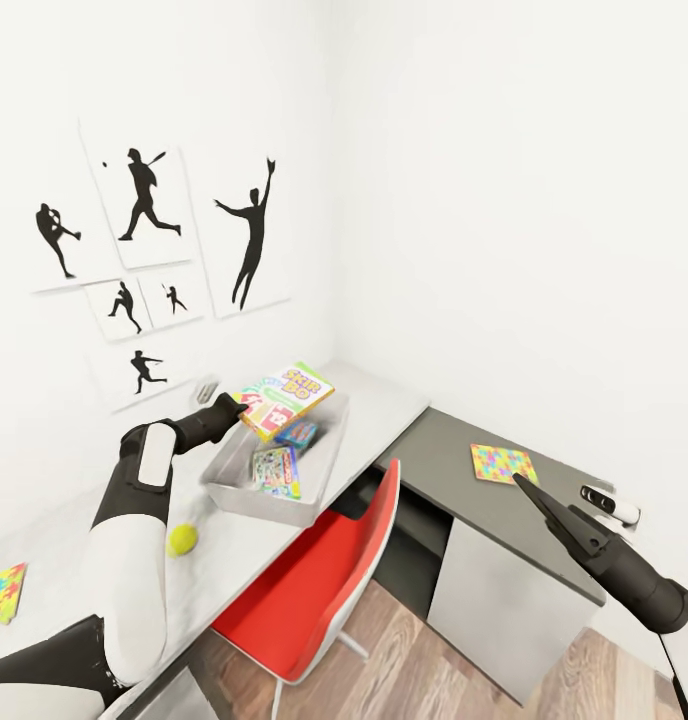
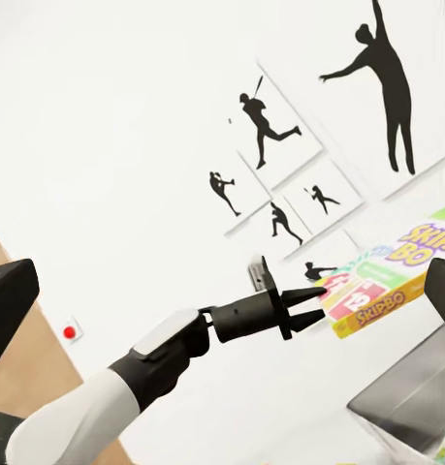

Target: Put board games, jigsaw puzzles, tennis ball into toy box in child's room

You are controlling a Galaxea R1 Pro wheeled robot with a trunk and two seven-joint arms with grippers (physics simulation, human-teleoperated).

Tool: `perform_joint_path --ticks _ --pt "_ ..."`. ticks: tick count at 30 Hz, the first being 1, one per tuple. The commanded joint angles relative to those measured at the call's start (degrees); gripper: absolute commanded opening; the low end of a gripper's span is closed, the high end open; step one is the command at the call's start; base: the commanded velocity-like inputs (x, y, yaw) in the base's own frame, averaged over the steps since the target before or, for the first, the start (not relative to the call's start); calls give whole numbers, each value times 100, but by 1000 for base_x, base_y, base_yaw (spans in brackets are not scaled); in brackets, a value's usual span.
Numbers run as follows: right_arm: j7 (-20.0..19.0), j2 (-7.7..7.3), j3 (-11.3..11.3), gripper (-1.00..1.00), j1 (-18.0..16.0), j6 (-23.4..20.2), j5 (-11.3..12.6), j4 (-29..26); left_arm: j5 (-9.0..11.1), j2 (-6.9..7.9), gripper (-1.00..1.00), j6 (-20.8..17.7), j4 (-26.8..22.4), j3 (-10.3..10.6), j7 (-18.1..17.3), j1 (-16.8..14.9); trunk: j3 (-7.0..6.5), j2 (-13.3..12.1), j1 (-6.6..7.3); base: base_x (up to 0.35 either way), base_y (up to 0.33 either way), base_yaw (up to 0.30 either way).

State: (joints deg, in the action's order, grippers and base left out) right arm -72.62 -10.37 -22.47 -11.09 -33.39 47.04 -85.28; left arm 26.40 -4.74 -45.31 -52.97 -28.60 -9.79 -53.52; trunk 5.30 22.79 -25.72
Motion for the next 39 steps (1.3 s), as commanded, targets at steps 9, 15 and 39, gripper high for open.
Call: perform_joint_path --ticks 9,15,39 --pt "-6 0 5 100 -5 -53 25 -1 -15 -23 -100 -31 -3 -37 -25 -9 13 13 -6 81 -85 0" --pt "-6 0 5 100 -5 -51 25 -2 -22 -27 -100 -25 -3 -50 -24 -9 13 13 -6 3 -138 0" --pt "-6 -6 1 100 0 -54 28 1 -19 -84 -100 -30 -115 -130 521 -2 13 13 -6 0 -4 0"
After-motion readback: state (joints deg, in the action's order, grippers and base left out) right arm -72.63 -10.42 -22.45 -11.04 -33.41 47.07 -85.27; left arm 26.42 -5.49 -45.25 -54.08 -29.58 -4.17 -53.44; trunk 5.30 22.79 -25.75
